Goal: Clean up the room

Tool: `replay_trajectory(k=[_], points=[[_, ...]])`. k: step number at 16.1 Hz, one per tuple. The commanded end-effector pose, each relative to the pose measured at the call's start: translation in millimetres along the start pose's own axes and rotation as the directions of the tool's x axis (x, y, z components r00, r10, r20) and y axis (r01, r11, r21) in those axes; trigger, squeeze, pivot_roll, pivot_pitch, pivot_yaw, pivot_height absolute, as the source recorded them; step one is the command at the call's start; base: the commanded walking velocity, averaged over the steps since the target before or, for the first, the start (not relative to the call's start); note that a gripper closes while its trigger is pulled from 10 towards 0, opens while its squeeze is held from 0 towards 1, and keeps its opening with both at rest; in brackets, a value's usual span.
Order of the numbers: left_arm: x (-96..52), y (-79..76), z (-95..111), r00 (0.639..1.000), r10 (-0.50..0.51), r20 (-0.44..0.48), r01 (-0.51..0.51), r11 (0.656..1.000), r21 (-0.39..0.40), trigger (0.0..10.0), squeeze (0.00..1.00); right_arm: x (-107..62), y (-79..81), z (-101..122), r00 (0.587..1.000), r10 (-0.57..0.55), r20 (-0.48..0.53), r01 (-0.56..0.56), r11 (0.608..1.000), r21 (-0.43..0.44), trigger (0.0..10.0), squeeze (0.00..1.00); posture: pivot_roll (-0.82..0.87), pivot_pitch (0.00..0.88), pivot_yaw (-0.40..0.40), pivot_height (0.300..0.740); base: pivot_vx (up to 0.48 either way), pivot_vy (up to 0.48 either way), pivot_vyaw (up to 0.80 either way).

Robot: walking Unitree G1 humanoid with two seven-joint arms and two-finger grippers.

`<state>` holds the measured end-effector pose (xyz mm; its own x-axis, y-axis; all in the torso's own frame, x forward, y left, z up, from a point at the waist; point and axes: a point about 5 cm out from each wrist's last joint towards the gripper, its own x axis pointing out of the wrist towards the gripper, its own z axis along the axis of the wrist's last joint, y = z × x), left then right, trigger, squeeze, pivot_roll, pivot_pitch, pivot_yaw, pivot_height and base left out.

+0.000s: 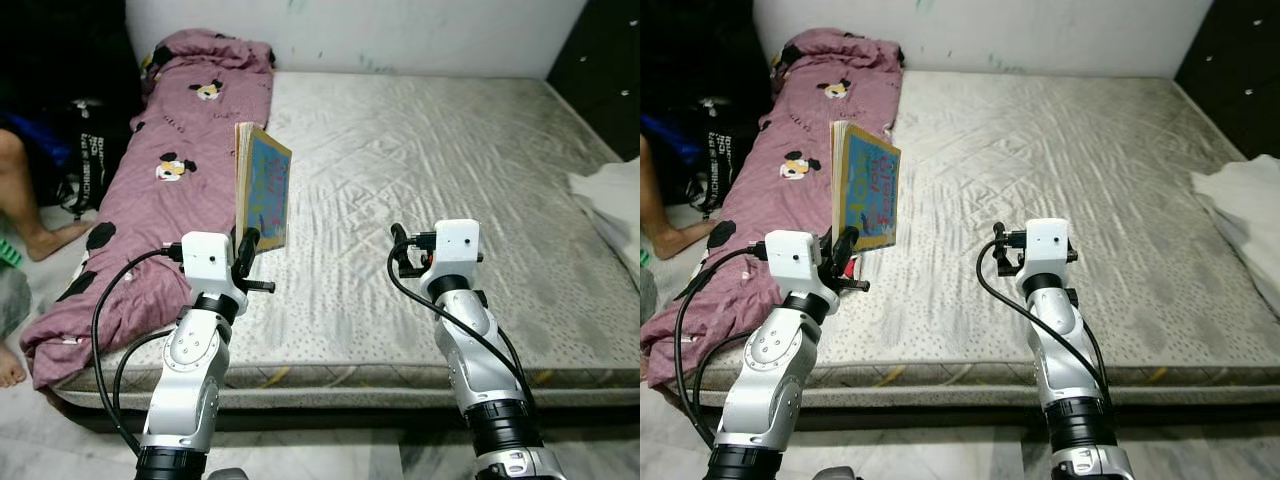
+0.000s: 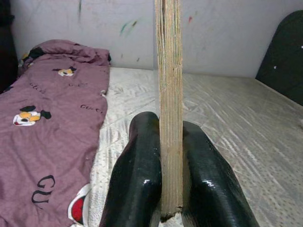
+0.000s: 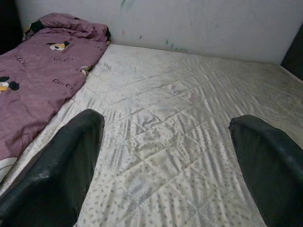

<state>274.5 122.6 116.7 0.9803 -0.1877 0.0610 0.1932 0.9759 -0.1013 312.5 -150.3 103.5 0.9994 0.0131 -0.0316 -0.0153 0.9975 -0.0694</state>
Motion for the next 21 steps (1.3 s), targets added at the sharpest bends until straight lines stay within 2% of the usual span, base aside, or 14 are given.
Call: replay_trajectory(k=[1,9,12,14,15,17,20,21], points=[[3.1,-2.5,10,0.999,-0.020,0.050,0.020,1.000,0.003,10.0,0.00,2.8,-0.6,3,1.000,-0.003,0.011,0.003,1.000,-0.001,10.0,0.00,0.05,0.000,-0.017,0.740,0.296,0.000,0.00],[4.3,-1.8,10,0.999,-0.019,0.051,0.019,1.000,0.010,10.0,0.00,3.6,-1.5,3,1.000,-0.011,0.013,0.011,1.000,-0.005,10.0,0.00,0.05,0.000,-0.014,0.740,0.292,0.000,0.00],[4.9,-4.6,2,1.000,0.001,-0.005,-0.001,1.000,0.007,10.0,0.00,3.7,-1.5,3,1.000,-0.011,0.013,0.011,1.000,-0.007,10.0,0.00,0.05,0.000,-0.015,0.740,0.000,0.000,0.00],[1.8,-3.8,1,0.999,-0.036,-0.002,0.036,0.999,0.038,10.0,0.00,3.9,-2.2,2,1.000,-0.011,0.012,0.011,1.000,-0.007,10.0,0.00,0.05,0.000,-0.019,0.740,0.000,0.000,0.00],[-2.8,1.3,0,0.998,-0.064,-0.020,0.065,0.997,0.046,10.0,0.00,4.0,-3.0,3,1.000,-0.011,0.013,0.011,1.000,-0.007,10.0,0.00,0.06,0.000,-0.022,0.740,0.000,0.000,0.00],[-7.8,10.2,-3,0.998,-0.055,-0.034,0.058,0.995,0.077,10.0,0.00,3.1,-4.0,3,1.000,-0.010,0.013,0.010,1.000,0.000,10.0,0.00,0.06,0.000,-0.020,0.740,0.000,0.000,0.00],[-17.4,36.9,-10,0.994,0.102,-0.045,-0.090,0.973,0.212,10.0,0.00,-7.5,-4.9,2,1.000,-0.021,0.013,0.021,0.999,0.030,10.0,0.00,0.05,0.000,-0.017,0.740,0.000,0.000,0.00],[-22.3,44.8,-9,0.989,0.147,-0.033,-0.137,0.967,0.214,10.0,0.00,-13.3,-4.6,3,1.000,-0.028,0.014,0.028,0.999,0.044,10.0,0.00,0.05,0.000,-0.022,0.740,0.000,0.000,0.00]])
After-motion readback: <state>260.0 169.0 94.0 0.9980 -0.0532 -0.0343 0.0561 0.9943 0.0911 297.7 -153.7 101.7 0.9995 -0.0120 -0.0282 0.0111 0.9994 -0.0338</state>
